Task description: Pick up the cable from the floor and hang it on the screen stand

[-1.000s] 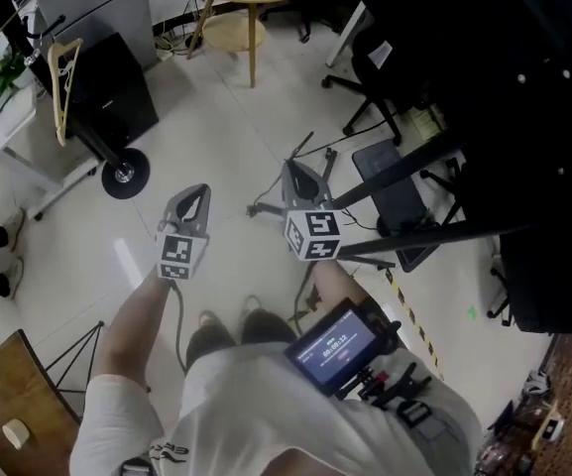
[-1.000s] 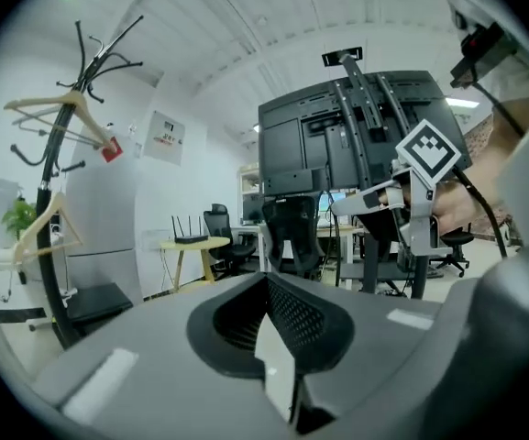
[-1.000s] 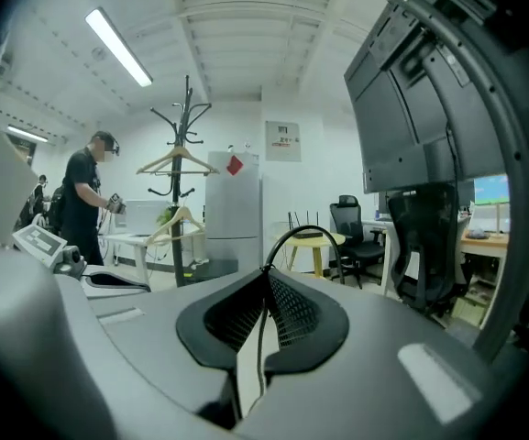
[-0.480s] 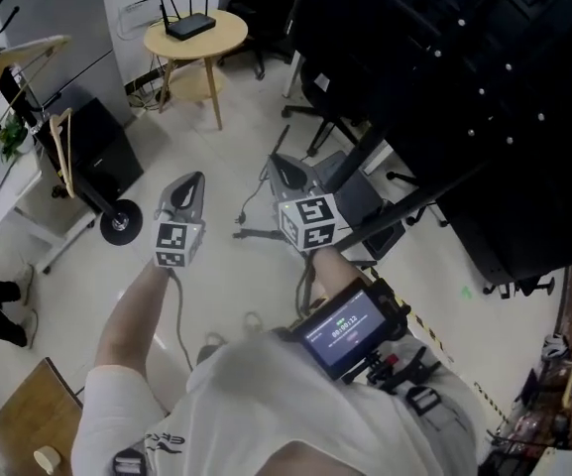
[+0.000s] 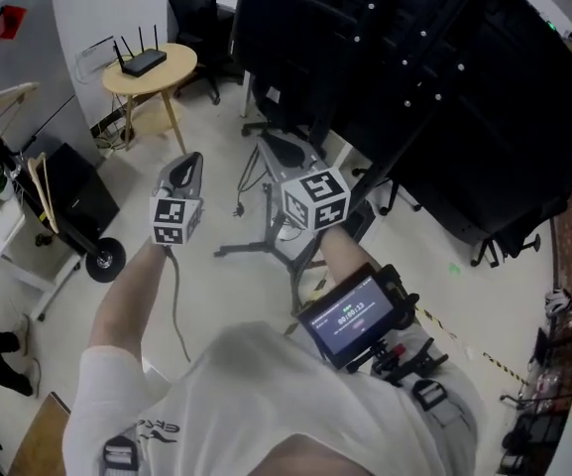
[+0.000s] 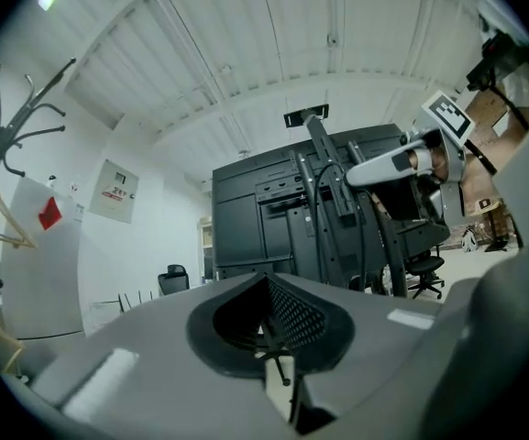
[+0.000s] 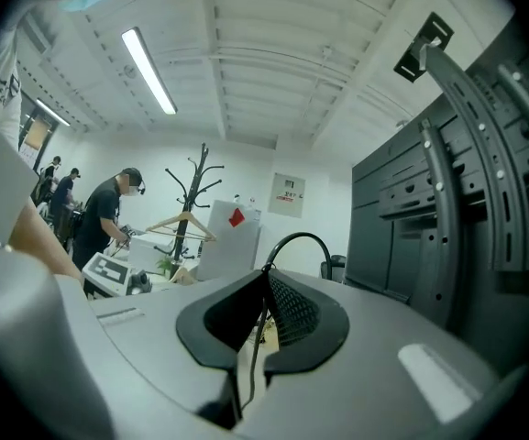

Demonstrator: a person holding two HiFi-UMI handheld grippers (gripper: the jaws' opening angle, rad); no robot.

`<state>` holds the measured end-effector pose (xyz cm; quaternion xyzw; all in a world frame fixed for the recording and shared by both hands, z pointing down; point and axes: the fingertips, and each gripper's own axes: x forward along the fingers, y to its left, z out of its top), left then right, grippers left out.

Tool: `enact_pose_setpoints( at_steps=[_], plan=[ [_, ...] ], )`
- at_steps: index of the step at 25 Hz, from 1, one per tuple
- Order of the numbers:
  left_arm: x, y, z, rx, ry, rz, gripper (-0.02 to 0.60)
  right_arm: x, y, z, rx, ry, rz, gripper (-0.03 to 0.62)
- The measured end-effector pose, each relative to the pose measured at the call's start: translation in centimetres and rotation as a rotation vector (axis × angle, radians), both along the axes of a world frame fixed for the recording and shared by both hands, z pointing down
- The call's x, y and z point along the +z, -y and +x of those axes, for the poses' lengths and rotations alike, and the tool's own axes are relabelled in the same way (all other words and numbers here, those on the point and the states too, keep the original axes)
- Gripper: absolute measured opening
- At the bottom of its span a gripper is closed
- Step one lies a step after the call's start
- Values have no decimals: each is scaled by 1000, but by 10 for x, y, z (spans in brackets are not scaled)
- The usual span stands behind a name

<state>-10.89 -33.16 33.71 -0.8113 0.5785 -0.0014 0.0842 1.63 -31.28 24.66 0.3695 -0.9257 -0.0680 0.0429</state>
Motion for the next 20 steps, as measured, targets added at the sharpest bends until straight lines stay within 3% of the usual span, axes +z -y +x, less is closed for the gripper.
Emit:
enact_pose_setpoints(
  at_steps=[9, 20],
  plan=[
    [-2, 51, 79, 180, 42, -7, 3, -60, 9, 51, 61, 36, 50, 29],
    [10, 53, 194, 441, 70, -62, 5, -100, -21, 120, 121, 68, 81, 29]
  ],
)
